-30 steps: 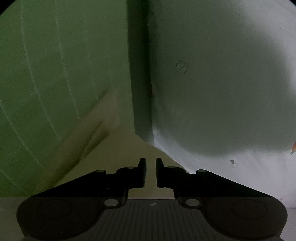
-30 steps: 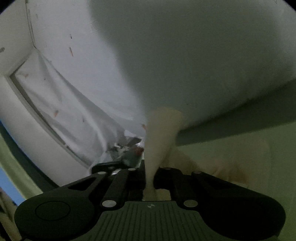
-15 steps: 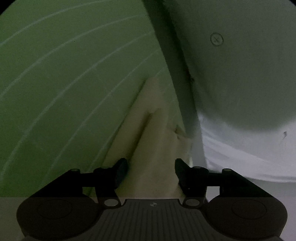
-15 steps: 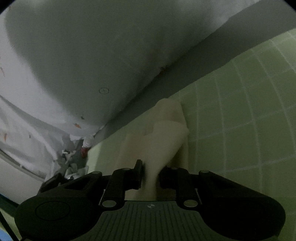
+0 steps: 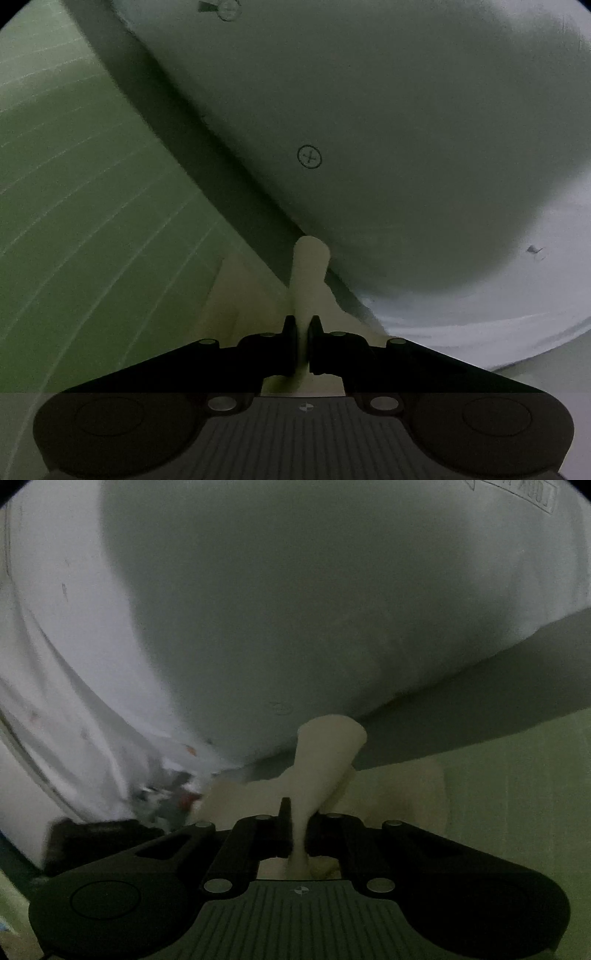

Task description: Fold clothes

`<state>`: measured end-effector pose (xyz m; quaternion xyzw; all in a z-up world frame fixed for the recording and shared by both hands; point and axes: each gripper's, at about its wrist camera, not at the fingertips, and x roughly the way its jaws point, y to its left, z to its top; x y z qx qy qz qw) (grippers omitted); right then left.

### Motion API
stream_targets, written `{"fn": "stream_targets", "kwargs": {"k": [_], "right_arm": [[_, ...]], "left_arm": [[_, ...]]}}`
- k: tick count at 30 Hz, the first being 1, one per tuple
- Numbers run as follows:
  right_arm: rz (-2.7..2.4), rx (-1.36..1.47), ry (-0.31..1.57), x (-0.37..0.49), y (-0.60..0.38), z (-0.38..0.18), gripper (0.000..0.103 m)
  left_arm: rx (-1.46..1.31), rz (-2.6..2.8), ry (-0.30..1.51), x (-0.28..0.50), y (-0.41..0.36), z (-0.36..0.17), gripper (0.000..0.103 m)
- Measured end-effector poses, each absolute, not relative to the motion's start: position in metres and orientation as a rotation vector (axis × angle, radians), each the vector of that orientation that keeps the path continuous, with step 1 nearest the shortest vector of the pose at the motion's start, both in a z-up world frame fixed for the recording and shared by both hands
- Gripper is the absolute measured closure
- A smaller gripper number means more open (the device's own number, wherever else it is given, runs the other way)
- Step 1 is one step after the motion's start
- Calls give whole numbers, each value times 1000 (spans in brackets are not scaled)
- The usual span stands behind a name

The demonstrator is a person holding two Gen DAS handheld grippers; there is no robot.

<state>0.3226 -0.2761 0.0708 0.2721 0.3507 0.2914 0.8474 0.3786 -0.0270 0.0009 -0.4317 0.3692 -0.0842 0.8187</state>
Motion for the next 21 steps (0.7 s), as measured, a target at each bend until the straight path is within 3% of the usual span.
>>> {"fn": "stream_targets", "kwargs": {"k": [6,8,9,10,12,14,15,19,21], "right_arm": [[458,566,843,337,-266,33,91],[427,587,829,334,-268,39,73],[397,587,812,331,-271,43,56],[360,579,792,327,-274,48,47],[316,555,765,317,-281,57,43],[319,572,769,298,-288,69,23],[327,583,777,291,-291,70,4],[375,618,887,241,-290,61,3],[376,610,937,222,-284,55,3]], "left_arm": [[-755,-131,881,406,-46,-35,92],[-714,-84,869,404,-46,-20,84],[-703,-73,865,403,-42,-19,79],[-689,-52,856,399,-39,-14,69],[-668,-43,835,381,-27,1,52],[-648,-81,850,365,-24,8,40],[-638,-104,861,357,-24,11,40],[-603,-171,955,329,-25,-3,27],[-623,-165,998,315,-27,-13,26]]}}
